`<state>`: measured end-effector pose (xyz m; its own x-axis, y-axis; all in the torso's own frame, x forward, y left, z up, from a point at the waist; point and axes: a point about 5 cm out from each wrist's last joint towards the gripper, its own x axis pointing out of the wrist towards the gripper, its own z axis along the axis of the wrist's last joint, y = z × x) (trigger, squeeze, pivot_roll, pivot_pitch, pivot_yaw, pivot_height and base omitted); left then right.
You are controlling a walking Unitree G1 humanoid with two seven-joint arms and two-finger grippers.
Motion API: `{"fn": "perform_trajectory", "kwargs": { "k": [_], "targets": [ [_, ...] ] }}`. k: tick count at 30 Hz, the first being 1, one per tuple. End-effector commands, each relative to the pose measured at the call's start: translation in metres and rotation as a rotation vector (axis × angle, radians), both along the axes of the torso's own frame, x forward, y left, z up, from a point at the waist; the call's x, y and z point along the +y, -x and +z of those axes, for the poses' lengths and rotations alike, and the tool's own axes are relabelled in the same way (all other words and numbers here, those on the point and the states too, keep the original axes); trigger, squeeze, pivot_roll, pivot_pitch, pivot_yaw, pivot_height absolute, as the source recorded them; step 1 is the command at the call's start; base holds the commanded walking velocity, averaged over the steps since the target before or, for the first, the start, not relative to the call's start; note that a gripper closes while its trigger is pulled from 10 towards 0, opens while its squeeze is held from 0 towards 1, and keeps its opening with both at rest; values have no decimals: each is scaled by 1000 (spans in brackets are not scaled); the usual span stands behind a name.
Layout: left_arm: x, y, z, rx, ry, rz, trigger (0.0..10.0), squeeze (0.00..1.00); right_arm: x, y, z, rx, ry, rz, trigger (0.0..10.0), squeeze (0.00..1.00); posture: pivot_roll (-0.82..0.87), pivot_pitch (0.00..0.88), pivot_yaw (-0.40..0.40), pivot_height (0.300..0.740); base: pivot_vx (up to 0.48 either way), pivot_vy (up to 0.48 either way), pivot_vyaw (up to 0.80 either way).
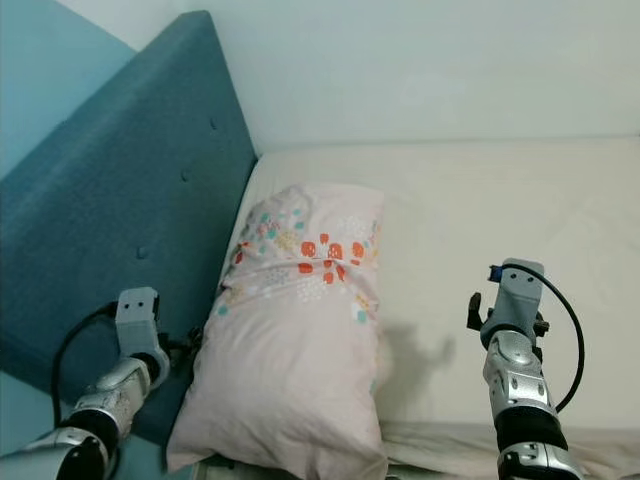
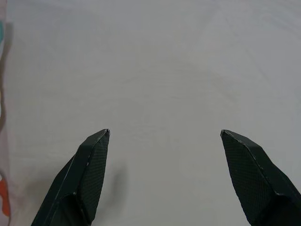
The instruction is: Clean up the room
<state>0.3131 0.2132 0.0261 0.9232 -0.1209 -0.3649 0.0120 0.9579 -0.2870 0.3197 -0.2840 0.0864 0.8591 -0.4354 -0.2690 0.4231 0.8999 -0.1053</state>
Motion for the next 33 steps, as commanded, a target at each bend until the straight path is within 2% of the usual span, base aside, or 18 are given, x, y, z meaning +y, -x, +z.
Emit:
{"fn": "perform_trajectory", "kwargs": {
  "k": [1, 5, 7, 11, 15, 16, 18, 20, 22, 24, 26, 28, 33],
  "targets": [
    [1, 3, -2, 2, 47, 3, 10000, 0, 0, 4, -4, 12, -5, -8, 10000, 0, -96, 157, 102, 660, 0, 0, 0],
    [-6, 1, -1, -22, 87, -29, 10000, 0, -1, 2, -2, 9, 2, -5, 10000, 0, -98, 164, 100, 645, 0, 0, 0],
    [-12, 0, 1, -56, 76, -72, 10000, 0, -1, 2, 0, 5, 6, -4, 10000, 0, -100, 164, 100, 635, 0, 0, 0],
    [-12, -3, 7, -101, 70, -79, 10000, 0, -1, 1, 3, 0, 11, -6, 10000, 0, -99, 174, 103, 620, 0, 0, 0],
    [-16, -11, 19, -162, -123, -132, 10000, 0, 3, -2, 7, -25, 4, -4, 10000, 0, -98, 182, 111, 600, 0, 0, 0],
    [-16, -11, 19, -162, -123, -132, 10000, 0, 3, -2, 7, -25, 4, -4, 10000, 0, -98, 182, 111, 600, 0, 0, 0],
    [-17, -16, 25, -190, -211, -129, 10000, 0, 5, -4, 10, -40, 1, -2, 10000, 0, -94, 195, 114, 590, 0, 0, 0],
    [-16, -19, 29, -206, -238, -116, 10000, 0, 6, -4, 12, -49, 0, -1, 10000, 0, -94, 195, 114, 580, 0, 0, 0],
    [-21, -21, 33, -229, -270, -147, 10000, 0, 6, -5, 14, -54, 1, 1, 10000, 0, -93, 204, 110, 570, 0, 0, 0],
    [-25, -22, 35, -242, -267, -166, 10000, 0, 7, -6, 16, -58, 2, 5, 10000, 0, -97, 209, 112, 565, 0, 0, 0],
    [-34, -24, 36, -265, -204, -199, 10000, 0, 7, -6, 18, -62, 5, 10, 10000, 0, -104, 205, 111, 555, 0, 0, 0],
    [-43, -24, 39, -295, -107, -233, 10000, 0, 7, -7, 20, -64, 9, 13, 10000, 0, -107, 203, 109, 545, 0, 0, 0],
    [-54, -26, 45, -349, -22, -271, 10000, 0, 6, -6, 21, -64, 15, 14, 10000, 0, -111, 196, 107, 530, 0, 0, 0]
  ]
}}
